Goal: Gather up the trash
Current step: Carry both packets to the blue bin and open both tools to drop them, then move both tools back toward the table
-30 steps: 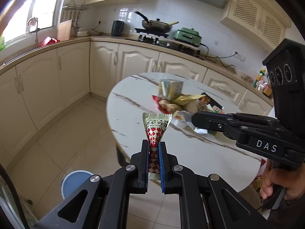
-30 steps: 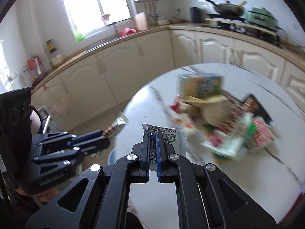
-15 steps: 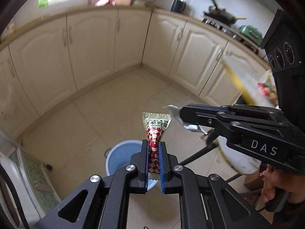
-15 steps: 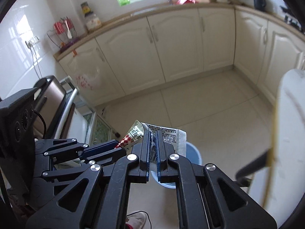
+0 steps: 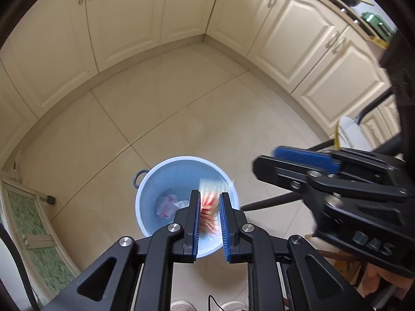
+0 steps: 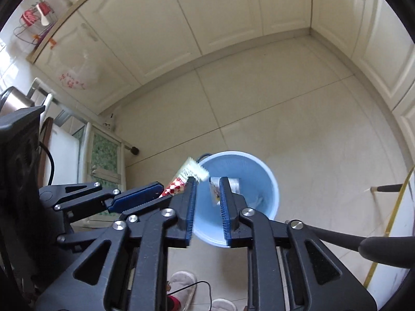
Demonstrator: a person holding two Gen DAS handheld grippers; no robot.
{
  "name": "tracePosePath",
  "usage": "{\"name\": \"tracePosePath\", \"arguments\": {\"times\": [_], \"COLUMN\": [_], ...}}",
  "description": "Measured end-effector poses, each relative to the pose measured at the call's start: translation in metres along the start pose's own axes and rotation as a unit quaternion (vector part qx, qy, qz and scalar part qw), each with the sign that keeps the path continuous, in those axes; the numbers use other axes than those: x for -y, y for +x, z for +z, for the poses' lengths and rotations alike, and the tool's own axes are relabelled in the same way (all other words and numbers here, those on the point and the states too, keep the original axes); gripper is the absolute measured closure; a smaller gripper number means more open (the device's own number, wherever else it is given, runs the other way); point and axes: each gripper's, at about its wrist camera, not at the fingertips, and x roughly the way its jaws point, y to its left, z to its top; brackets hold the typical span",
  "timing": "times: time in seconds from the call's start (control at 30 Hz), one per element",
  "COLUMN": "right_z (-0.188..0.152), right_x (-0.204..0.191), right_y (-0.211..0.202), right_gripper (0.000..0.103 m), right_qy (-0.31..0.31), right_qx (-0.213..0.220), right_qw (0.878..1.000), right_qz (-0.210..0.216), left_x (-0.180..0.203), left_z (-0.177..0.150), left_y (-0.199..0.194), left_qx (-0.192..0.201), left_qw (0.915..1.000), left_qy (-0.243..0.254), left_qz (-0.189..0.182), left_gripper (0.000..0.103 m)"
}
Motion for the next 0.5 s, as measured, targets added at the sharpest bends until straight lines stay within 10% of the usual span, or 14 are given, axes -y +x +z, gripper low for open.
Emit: {"name": "tracePosePath", "arguments": {"times": [0.13,0.5], "right_z": [-0.003,-0.018], "right_x": [0.003,-0.047], "right_y": [-0.007,-0.12], "right_gripper": [0.066,0.043], "right_qy": [0.005,-0.022], "right_qx": [0.007,0.117], "right_qw": [1.0,0.991], "right_qz": [-0.009,-0.062], "left_x": [-0.001,0.028], "left_z": [0.007,-0.023], "left_y": [0.0,-0.14], "left_qx": [0.0,0.147], "left_qw": [0.9999,0.9855], "left_qy": [-0.015,-0.033], "left_qz": [0.004,0.078], "left_gripper": [0.055,0.046]}}
